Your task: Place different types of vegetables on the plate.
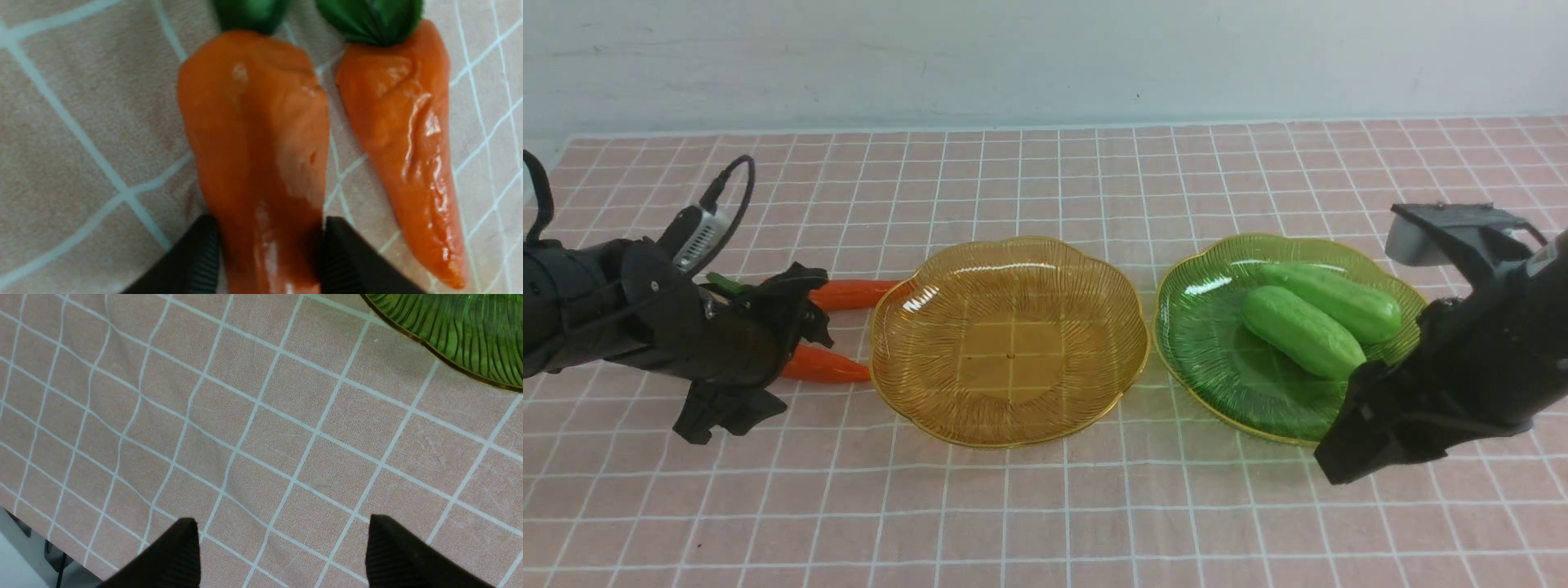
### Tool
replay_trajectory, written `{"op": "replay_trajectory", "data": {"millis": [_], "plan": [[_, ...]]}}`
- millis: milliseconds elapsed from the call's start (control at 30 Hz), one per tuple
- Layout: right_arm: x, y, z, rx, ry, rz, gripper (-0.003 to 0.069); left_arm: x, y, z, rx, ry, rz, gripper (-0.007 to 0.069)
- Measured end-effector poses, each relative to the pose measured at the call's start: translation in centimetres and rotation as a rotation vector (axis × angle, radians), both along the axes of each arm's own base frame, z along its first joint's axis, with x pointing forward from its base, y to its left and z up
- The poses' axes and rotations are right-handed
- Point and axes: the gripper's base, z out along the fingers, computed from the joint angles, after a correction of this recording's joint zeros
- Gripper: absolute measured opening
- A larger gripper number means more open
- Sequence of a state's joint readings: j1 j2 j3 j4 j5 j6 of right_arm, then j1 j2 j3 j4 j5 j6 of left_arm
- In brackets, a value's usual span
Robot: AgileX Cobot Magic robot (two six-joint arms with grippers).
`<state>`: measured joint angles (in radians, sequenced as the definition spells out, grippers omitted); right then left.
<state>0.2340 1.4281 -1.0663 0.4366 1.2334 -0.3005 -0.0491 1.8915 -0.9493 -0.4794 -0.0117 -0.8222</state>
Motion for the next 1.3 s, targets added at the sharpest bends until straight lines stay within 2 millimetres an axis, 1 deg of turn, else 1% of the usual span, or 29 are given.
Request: {"op": "replay_trajectory", "data": {"millis": [100, 233, 333, 467, 533, 633, 733, 833, 867, 933, 1000, 1067, 1133, 1200, 1233, 1300], "plan": [[0.0, 0.0, 0.0, 0.001, 0.000, 0.000, 0.0494, 0.0, 0.0, 0.0, -0.017, 0.009, 0.013, 0.0251], [0.0, 0.0, 0.0, 0.002, 0.001, -0.001, 0.0494, -0.2, -0.2, 0.2, -0.018, 0.040, -0.020, 0.0196], [0.0, 0.0, 0.0, 0.002, 0.001, -0.001, 0.0494, -0.8, -0.4, 0.8, 0.010, 0.071, -0.097, 0.0187], [0.0, 0.0, 0.0, 0.002, 0.001, -0.001, 0.0494, -1.6, -0.4, 2.4, 0.092, 0.062, -0.217, 0.0185], [0.0, 0.0, 0.0, 0.002, 0.001, -0.001, 0.0494, -1.8, -0.3, 4.0, 0.147, 0.017, -0.269, 0.0185], [0.0, 0.0, 0.0, 0.002, 0.001, -0.001, 0.0494, -2.3, -0.2, 7.5, 0.225, -0.078, -0.339, 0.0185], [0.0, 0.0, 0.0, 0.002, 0.001, -0.001, 0.0494, -2.6, -0.4, 10.5, 0.277, -0.129, -0.407, 0.0185], [0.0, 0.0, 0.0, 0.002, 0.001, -0.001, 0.0494, -2.8, -1.5, 13.1, 0.296, -0.131, -0.508, 0.0185], [0.0, 0.0, 0.0, 0.003, 0.001, -0.001, 0.0494, -2.8, -1.8, 13.4, 0.296, -0.125, -0.531, 0.0185], [0.0, 0.0, 0.0, 0.003, 0.001, -0.001, 0.0494, -2.5, -2.9, 13.6, 0.292, -0.108, -0.581, 0.0185], [0.0, 0.0, 0.0, 0.003, 0.000, -0.001, 0.0494, -2.2, -4.1, 13.3, 0.283, -0.085, -0.627, 0.0185], [0.0, 0.0, 0.0, 0.003, 0.000, -0.001, 0.0494, -1.5, -5.8, 12.3, 0.277, -0.064, -0.677, 0.0187], [0.0, 0.0, 0.0, 0.003, 0.000, -0.001, 0.0494, -0.7, -7.6, 10.5, 0.259, -0.031, -0.718, 0.0200], [0.0, 0.0, 0.0, 0.003, 0.000, -0.001, 0.0494, -0.2, -8.6, 9.3, 0.230, -0.012, -0.722, 0.0226], [0.0, 0.0, 0.0, 0.003, 0.000, -0.001, 0.0494, 0.0, -8.9, 8.6, 0.204, -0.007, -0.710, 0.0251], [0.0, 0.0, 0.0, 0.003, 0.000, -0.001, 0.0494, 0.3, -9.2, 7.7, 0.168, 0.006, -0.690, 0.0295]]}}
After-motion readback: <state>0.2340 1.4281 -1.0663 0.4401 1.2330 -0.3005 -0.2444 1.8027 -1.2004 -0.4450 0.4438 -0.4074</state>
